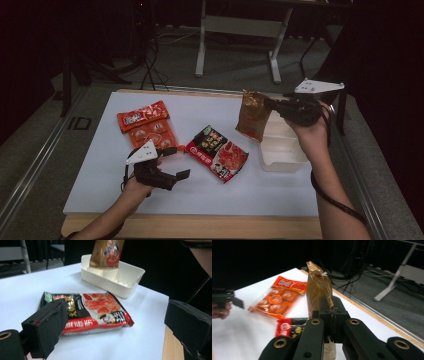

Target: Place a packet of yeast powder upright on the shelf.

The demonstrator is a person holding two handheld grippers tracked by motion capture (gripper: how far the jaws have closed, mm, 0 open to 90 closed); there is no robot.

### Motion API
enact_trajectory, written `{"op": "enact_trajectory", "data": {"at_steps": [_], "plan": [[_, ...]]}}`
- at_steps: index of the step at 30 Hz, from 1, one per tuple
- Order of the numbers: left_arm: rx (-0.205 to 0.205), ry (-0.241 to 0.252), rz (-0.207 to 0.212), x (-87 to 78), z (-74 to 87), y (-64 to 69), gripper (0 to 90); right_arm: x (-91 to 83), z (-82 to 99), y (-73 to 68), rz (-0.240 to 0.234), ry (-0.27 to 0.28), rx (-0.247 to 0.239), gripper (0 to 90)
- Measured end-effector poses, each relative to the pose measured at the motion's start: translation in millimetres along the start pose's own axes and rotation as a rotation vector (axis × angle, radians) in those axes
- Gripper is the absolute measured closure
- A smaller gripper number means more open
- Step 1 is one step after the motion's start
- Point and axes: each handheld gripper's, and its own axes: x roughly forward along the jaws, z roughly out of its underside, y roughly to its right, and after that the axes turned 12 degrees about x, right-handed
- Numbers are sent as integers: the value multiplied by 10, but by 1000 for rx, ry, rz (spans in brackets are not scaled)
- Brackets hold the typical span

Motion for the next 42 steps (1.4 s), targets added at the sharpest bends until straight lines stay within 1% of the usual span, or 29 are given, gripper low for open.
{"op": "enact_trajectory", "data": {"at_steps": [4, 5, 6, 8, 10, 11, 12, 16, 18, 19, 24, 28, 30, 31, 32, 33, 34, 36, 38, 39, 41, 42], "plan": [[-1, -4, -10, -2, 83, -4, 48, -18, -59, 137, 20, 11, 18, 894], [-1, -4, -10, -2, 83, -4, 47, -18, -59, 137, 20, 11, 18, 894], [-6, -3, -10, -1, 111, -12, 47, -29, -90, 203, 37, 18, 21, 895], [0, -4, -18, 0, 128, -13, 47, -35, -111, 244, 43, 20, 19, 894], [8, -10, -25, -4, 148, -18, 47, -42, -144, 309, 60, 20, 19, 894], [3, -6, -26, -5, 162, -19, 47, -44, -154, 334, 65, 22, 20, 894], [0, -9, -26, -7, 171, -18, 47, -48, -170, 377, 70, 19, 23, 894], [12, -18, -33, -18, 185, -8, 47, -60, -207, 527, 98, 27, 36, 895], [10, -17, -34, -22, 188, -6, 48, -60, -207, 527, 98, 27, 36, 895], [-1, -13, -34, -32, 206, -12, 47, -67, -215, 648, 123, 29, 41, 896], [-18, -15, -32, -28, 227, -22, 48, -55, -193, 858, 150, 30, 68, 896], [-11, -18, -31, -20, 228, -12, 47, -5, -162, 1004, 165, 20, 87, 896], [-13, -17, -29, -18, 227, -9, 47, -5, -162, 1004, 165, 20, 87, 896], [-11, -14, -27, -14, 222, -7, 47, 14, -151, 1039, 173, 19, 89, 895], [-11, -14, -27, -15, 223, -8, 47, 49, -139, 1106, 174, 12, 104, 895], [-13, -14, -25, -15, 226, -11, 47, 90, -135, 1167, 193, -1, 96, 897], [-16, -16, -23, -15, 229, -14, 47, 90, -135, 1167, 193, -1, 96, 897], [-25, -12, -22, -20, 232, -19, 47, 138, -132, 1236, 205, -13, 107, 897], [-27, -10, -20, -24, 232, -21, 47, 206, -141, 1320, 218, -24, 99, 897], [-25, -11, -20, -24, 232, -21, 47, 206, -141, 1320, 218, -24, 99, 897], [-29, -8, -15, -20, 234, -24, 48, 254, -144, 1366, 223, -28, 98, 897], [-27, -9, -14, -17, 234, -25, 47, 279, -143, 1387, 215, -30, 99, 897]]}}
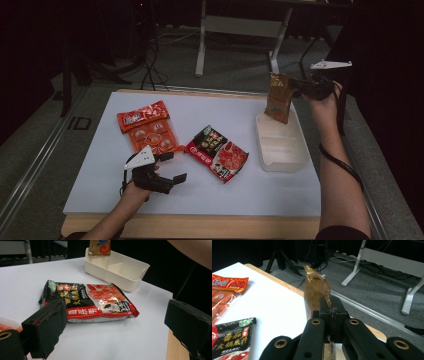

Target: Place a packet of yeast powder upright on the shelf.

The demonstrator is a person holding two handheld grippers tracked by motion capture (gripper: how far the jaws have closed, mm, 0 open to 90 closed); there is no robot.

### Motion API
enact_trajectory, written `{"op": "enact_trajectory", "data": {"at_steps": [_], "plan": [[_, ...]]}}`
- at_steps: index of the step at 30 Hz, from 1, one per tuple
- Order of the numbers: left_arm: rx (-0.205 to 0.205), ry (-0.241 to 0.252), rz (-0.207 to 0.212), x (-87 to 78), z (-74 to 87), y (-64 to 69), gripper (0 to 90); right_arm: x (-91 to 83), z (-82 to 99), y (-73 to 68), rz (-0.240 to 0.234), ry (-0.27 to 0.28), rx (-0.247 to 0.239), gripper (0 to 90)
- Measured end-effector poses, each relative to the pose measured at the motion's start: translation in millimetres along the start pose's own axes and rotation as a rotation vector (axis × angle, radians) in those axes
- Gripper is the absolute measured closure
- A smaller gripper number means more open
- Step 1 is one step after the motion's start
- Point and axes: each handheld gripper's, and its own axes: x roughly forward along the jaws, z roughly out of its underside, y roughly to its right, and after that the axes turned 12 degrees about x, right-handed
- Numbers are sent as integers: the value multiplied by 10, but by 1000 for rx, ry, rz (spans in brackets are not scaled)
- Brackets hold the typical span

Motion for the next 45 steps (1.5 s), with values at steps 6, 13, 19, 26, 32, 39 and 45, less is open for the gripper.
{"op": "enact_trajectory", "data": {"at_steps": [6, 13, 19, 26, 32, 39, 45], "plan": [[-3, -9, 6, 10, 15, -3, 48, 135, 35, 33, -35, -5, -4, 896], [-11, -11, 6, 19, 30, -16, 48, 231, 104, 34, -141, -25, -17, 891], [-16, -12, 7, 27, 37, -15, 48, 237, 147, 31, -171, -18, -8, 890], [-14, -19, 8, 35, 44, -25, 48, 377, 405, 116, -139, -85, 14, 875], [-7, -35, -2, 41, 46, -31, 48, 358, 510, 254, -81, -69, 95, 861], [-11, -23, -13, 28, 39, -41, 47, 266, 542, 342, 8, -73, 123, 776], [-28, -21, -15, 20, 36, -65, 48, 140, 516, 269, 37, -28, 119, 607]]}}
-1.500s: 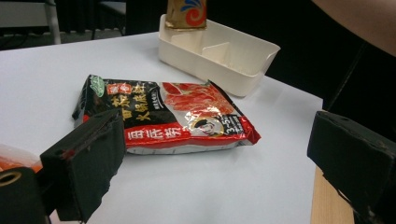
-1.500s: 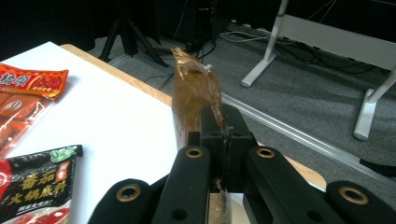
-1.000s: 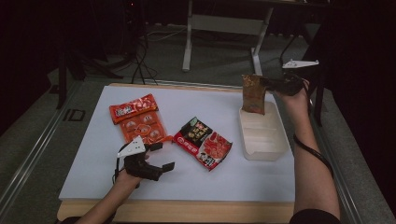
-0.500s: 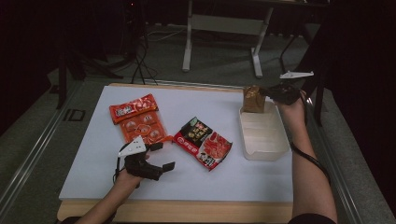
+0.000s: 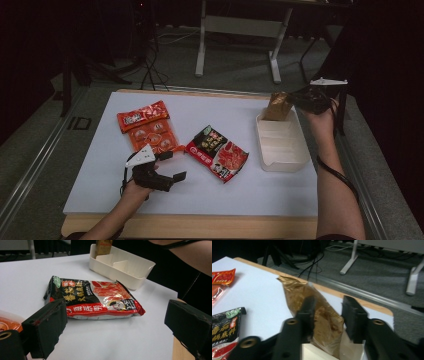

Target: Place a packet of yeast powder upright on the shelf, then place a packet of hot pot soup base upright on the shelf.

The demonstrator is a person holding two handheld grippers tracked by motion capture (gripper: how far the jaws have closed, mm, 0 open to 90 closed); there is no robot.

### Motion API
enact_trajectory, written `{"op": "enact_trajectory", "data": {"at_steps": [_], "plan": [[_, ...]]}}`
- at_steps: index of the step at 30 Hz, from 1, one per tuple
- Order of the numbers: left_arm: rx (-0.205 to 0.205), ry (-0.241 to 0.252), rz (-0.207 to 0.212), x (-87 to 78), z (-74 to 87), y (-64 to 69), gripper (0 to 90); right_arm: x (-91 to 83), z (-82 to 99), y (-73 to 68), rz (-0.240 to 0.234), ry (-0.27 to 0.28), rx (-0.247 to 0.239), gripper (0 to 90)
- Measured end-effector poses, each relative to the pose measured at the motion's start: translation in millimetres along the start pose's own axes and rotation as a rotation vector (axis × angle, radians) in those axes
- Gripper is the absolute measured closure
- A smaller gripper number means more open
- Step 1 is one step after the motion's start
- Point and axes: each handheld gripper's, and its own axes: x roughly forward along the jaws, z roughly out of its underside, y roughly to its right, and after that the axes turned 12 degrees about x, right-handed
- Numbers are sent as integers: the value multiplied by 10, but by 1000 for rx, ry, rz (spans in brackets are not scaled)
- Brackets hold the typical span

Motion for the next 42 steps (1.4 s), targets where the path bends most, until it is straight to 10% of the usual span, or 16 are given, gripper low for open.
{"op": "enact_trajectory", "data": {"at_steps": [11, 18, 33, 42], "plan": [[-7, -3, 38, -8, -62, 38, 56, -327, 50, -337, -28, 76, 15, 330], [-34, -48, -10, -48, -83, 12, 56, -489, 254, -632, -86, 145, 21, 123], [-29, -95, 42, -6, -167, -17, 57, -673, 902, -1153, -189, 171, -26, 140], [-23, -92, 51, 99, -291, -58, 124, -758, 1239, -1349, -166, 173, -44, 143]]}}
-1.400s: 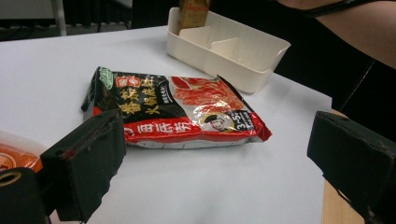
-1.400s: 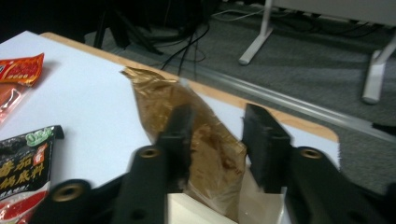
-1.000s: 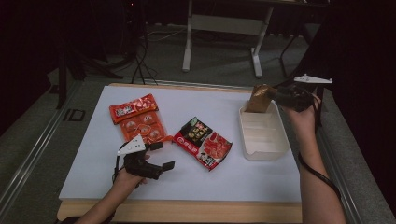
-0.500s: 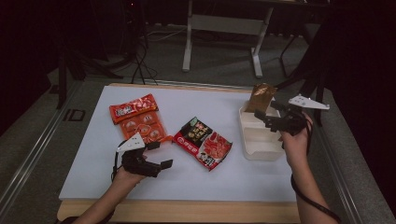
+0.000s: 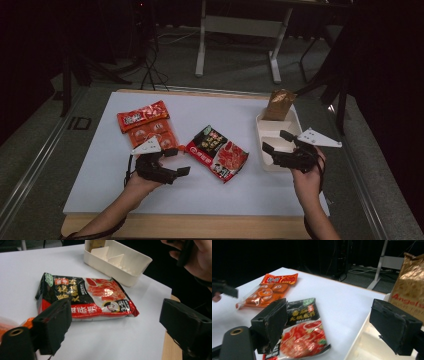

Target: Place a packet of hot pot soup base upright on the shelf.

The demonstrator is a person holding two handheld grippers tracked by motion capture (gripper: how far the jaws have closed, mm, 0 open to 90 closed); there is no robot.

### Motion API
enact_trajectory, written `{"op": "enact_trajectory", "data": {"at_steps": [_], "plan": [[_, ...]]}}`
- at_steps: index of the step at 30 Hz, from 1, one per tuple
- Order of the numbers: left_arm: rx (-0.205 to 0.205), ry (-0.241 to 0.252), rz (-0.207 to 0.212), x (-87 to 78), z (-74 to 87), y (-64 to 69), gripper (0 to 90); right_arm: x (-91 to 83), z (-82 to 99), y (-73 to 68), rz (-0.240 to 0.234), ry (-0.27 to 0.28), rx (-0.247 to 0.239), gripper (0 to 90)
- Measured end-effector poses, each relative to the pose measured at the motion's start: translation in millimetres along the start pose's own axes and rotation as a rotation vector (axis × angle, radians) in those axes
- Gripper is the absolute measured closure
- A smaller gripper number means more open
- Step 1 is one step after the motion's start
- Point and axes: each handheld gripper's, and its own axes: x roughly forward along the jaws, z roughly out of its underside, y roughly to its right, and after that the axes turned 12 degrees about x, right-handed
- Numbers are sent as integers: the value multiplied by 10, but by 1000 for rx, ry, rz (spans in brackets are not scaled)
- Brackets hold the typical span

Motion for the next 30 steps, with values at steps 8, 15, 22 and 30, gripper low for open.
{"op": "enact_trajectory", "data": {"at_steps": [8, 15, 22, 30], "plan": [[-7, -3, -27, 93, -102, -34, 297, -131, 180, -133, -22, 19, -9, 138], [-17, -25, -28, 260, -197, -70, 542, -192, 262, -100, -16, 23, -1, 139], [-20, -112, -80, 430, -132, -112, 798, -224, 319, -30, -32, 19, 12, 141], [-13, -233, -144, 520, -28, -128, 896, -232, 306, -22, -51, 27, 5, 142]]}}
